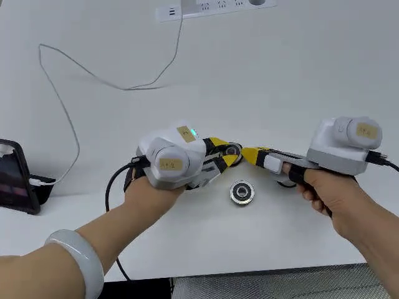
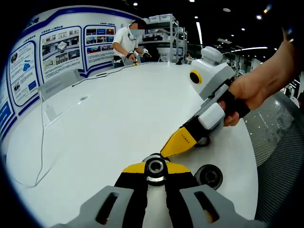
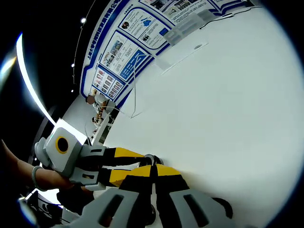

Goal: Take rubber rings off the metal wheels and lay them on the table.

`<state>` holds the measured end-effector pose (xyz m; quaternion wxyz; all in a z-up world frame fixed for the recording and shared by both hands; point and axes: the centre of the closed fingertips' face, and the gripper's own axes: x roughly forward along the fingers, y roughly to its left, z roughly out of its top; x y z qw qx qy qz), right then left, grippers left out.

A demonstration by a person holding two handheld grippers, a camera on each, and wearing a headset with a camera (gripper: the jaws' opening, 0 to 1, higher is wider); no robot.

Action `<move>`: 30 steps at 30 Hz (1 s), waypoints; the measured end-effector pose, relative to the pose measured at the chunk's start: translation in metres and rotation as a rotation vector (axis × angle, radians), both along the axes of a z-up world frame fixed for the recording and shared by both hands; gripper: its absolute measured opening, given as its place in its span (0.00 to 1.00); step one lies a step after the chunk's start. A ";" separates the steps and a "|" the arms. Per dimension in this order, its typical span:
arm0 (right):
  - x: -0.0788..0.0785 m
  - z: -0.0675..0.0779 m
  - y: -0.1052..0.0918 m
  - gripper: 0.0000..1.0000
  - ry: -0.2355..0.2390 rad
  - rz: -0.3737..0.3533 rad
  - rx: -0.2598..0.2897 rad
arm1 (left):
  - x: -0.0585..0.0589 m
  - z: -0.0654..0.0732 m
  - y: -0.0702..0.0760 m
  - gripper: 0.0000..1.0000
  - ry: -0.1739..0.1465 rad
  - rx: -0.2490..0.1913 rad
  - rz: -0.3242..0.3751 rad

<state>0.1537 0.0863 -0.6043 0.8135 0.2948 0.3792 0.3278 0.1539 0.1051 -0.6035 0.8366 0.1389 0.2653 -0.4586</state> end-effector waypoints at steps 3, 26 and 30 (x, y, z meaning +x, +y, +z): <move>0.000 0.000 0.000 0.04 -0.001 0.003 -0.001 | 0.000 0.000 0.000 0.13 0.000 -0.001 0.000; 0.001 0.001 0.001 0.02 -0.040 0.033 -0.068 | 0.000 0.000 0.000 0.13 0.000 -0.004 0.001; 0.001 0.001 0.001 0.02 -0.046 0.034 -0.073 | 0.000 0.000 0.000 0.13 0.000 -0.005 0.002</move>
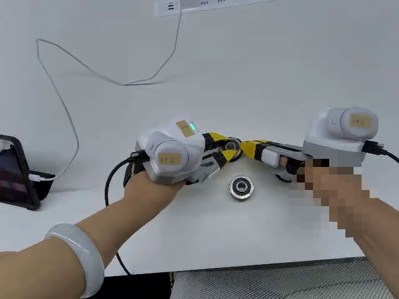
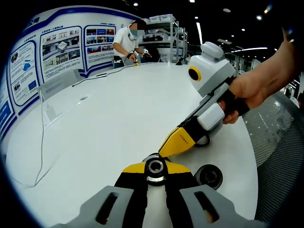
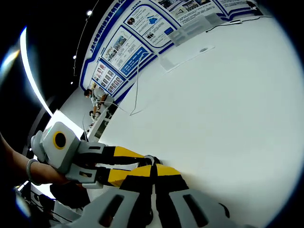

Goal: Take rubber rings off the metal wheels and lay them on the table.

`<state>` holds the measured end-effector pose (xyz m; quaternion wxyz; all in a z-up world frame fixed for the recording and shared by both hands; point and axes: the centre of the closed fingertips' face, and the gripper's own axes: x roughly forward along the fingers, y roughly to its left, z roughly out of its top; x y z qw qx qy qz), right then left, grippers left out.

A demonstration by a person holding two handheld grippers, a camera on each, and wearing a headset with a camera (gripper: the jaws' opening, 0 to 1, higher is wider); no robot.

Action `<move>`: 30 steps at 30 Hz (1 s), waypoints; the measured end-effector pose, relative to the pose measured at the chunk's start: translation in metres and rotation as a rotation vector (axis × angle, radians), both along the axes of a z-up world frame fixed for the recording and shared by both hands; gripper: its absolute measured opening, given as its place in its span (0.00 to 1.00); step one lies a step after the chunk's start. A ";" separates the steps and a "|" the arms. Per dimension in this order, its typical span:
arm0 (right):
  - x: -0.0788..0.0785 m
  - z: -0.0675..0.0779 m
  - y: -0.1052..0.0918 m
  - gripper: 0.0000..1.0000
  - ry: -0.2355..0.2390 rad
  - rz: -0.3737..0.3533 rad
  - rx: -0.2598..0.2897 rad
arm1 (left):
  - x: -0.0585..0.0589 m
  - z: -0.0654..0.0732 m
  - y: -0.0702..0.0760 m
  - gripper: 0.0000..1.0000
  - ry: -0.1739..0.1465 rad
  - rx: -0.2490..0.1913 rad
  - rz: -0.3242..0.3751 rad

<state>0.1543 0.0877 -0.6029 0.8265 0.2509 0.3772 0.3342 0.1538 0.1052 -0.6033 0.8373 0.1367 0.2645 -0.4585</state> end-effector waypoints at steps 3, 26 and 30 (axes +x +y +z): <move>-0.001 0.001 0.001 0.02 -0.006 0.005 -0.002 | 0.000 0.000 0.000 0.13 0.000 0.000 -0.002; -0.004 0.009 0.007 0.01 0.000 0.032 0.033 | -0.001 0.000 0.000 0.13 -0.002 0.002 -0.004; -0.005 0.011 0.009 0.01 -0.001 0.036 0.043 | -0.001 0.000 0.000 0.13 -0.002 0.002 -0.004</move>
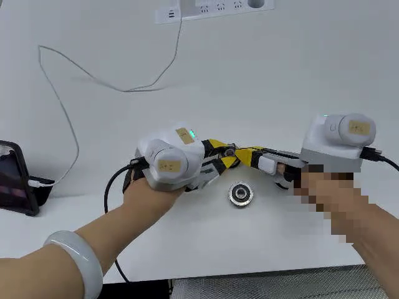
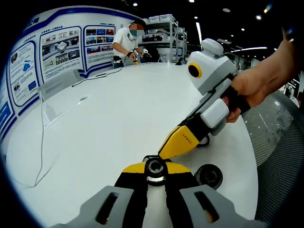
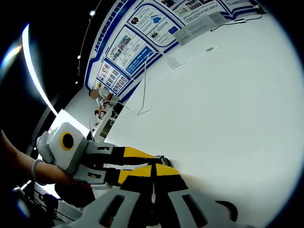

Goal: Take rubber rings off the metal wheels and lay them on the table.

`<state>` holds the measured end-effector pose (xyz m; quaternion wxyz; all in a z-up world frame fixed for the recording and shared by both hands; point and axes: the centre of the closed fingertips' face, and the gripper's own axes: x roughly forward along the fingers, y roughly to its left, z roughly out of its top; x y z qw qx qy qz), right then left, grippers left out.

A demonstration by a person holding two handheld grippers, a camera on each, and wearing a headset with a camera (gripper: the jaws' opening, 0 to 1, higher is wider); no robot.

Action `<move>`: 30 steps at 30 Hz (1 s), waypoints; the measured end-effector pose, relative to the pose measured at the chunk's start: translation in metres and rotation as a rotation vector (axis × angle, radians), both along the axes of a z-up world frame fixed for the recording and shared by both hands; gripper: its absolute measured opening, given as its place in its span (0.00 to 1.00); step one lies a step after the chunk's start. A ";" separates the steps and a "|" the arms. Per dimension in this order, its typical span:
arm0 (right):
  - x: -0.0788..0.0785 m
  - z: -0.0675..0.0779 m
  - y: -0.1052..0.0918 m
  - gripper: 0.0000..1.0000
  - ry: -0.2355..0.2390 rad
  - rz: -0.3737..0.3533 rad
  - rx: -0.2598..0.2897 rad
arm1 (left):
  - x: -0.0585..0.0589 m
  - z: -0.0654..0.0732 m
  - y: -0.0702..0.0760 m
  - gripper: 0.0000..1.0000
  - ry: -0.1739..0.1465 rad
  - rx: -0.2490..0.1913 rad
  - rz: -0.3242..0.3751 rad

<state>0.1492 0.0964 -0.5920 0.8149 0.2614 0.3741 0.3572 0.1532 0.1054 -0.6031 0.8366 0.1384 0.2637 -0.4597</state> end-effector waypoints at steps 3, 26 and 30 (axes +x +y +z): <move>-0.001 0.003 0.003 0.01 -0.001 0.011 0.015 | 0.000 0.000 0.000 0.13 0.000 0.000 0.000; 0.001 -0.002 0.000 0.01 0.007 -0.023 -0.004 | -0.004 0.001 -0.001 0.19 -0.009 -0.002 -0.042; 0.001 -0.001 0.000 0.01 0.008 -0.023 -0.003 | -0.004 0.003 -0.001 0.20 -0.013 -0.008 -0.034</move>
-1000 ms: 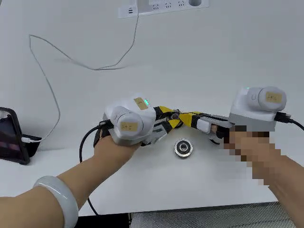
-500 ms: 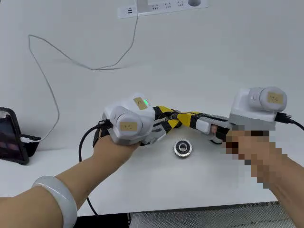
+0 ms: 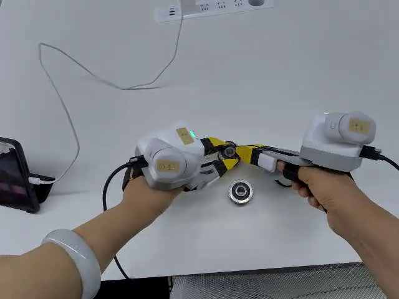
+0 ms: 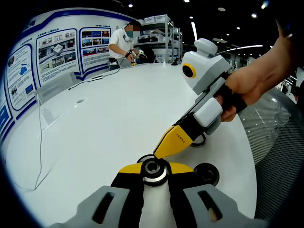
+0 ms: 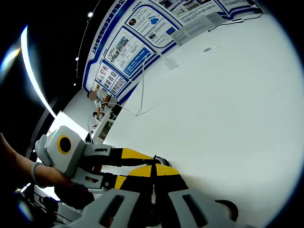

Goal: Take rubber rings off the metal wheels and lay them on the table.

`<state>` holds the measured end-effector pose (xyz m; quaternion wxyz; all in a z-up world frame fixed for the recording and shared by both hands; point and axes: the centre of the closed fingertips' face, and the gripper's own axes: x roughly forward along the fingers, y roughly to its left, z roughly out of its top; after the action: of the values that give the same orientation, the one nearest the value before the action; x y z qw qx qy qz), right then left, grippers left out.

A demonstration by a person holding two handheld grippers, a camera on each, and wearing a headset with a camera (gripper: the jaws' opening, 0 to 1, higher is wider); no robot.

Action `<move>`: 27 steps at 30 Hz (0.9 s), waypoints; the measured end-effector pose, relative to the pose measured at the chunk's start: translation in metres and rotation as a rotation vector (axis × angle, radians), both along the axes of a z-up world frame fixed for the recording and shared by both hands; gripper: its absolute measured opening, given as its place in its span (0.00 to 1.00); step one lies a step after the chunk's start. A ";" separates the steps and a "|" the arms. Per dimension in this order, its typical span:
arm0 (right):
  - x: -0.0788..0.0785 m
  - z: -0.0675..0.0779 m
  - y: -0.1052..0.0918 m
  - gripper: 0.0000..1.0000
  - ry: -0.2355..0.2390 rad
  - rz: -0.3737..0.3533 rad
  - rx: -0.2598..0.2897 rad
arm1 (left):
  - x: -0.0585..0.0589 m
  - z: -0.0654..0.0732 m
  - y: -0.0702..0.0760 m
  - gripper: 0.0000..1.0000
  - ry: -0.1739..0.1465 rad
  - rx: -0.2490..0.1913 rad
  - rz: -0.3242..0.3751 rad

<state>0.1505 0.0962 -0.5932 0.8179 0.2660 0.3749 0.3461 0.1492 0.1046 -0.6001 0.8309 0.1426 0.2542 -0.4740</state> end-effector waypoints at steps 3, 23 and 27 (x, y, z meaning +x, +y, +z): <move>0.000 0.001 0.000 0.01 -0.001 0.000 0.002 | 0.000 0.004 0.001 0.20 -0.005 -0.008 0.005; -0.001 0.011 0.006 0.01 -0.001 -0.007 0.045 | -0.005 0.006 0.018 0.28 -0.007 -0.003 0.039; 0.000 0.014 0.007 0.01 -0.004 -0.006 0.054 | -0.007 0.004 0.020 0.32 -0.004 0.000 0.045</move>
<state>0.1501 0.1033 -0.5787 0.8123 0.2883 0.3628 0.3542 0.1423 0.1250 -0.5957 0.8419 0.1379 0.2557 -0.4548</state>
